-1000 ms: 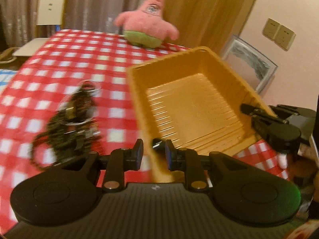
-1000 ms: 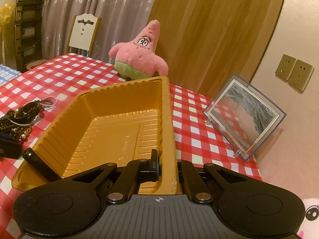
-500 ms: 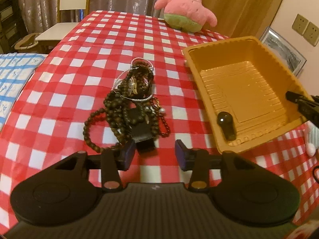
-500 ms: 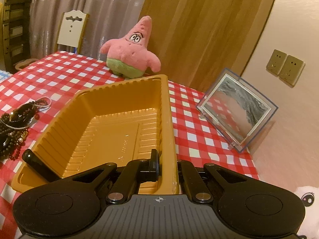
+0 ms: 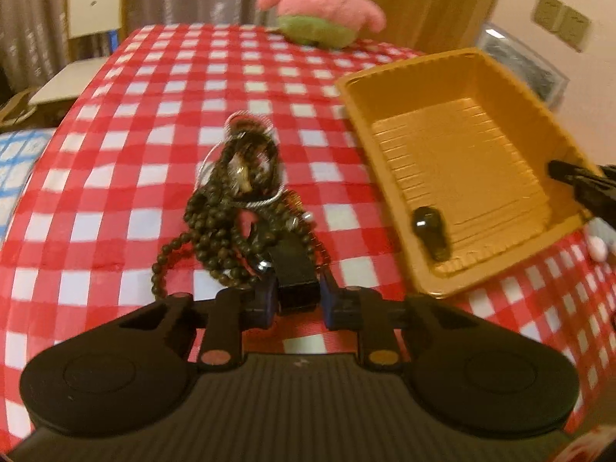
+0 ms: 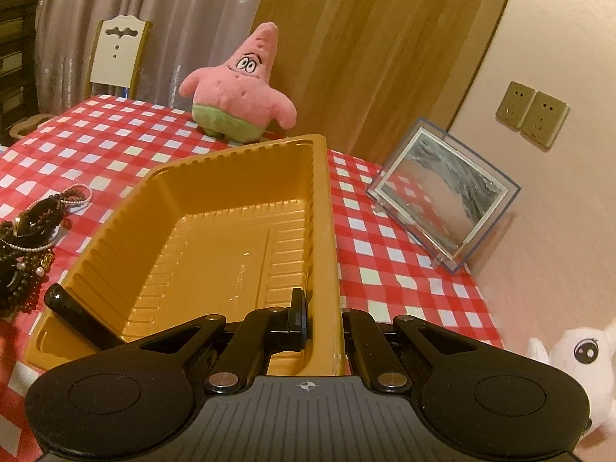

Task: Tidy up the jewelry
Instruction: 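Grasp the black watch from the jewelry pile with the left gripper, then lower the black watch into the tray and release it, then grasp a dark beaded bracelet from the pile with the left gripper, then drop the beaded bracelet into the tray beside the watch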

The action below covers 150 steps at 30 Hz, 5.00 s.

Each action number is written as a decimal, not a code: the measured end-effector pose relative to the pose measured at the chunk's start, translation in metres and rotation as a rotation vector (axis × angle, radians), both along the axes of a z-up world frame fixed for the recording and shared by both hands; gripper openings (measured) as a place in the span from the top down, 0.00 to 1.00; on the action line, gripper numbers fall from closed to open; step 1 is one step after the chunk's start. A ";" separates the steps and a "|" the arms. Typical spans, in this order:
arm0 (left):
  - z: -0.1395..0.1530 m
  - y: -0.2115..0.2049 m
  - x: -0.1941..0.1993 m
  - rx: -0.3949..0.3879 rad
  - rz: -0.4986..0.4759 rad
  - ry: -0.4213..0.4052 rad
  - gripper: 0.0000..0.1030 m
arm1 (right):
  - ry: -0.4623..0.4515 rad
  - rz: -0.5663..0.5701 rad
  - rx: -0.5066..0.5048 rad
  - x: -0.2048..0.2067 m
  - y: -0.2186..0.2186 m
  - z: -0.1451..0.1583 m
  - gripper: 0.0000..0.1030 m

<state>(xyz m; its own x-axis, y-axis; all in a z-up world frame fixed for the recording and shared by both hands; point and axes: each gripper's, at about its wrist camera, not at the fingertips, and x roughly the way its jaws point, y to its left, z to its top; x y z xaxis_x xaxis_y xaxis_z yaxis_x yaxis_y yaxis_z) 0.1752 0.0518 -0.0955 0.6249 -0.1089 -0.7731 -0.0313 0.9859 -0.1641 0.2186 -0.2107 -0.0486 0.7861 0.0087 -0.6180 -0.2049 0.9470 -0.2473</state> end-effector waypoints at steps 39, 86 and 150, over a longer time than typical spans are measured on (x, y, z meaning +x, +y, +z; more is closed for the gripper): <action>0.074 -0.059 0.013 -0.217 -0.156 -0.145 0.82 | 0.020 0.092 0.044 0.006 -0.014 -0.004 0.97; -0.017 0.000 -0.010 0.250 -0.032 0.026 0.84 | 0.031 0.044 0.058 0.004 -0.022 -0.006 0.97; 0.071 -0.079 0.044 -0.253 -0.171 -0.118 0.72 | 0.033 0.102 0.053 0.009 -0.020 -0.007 0.97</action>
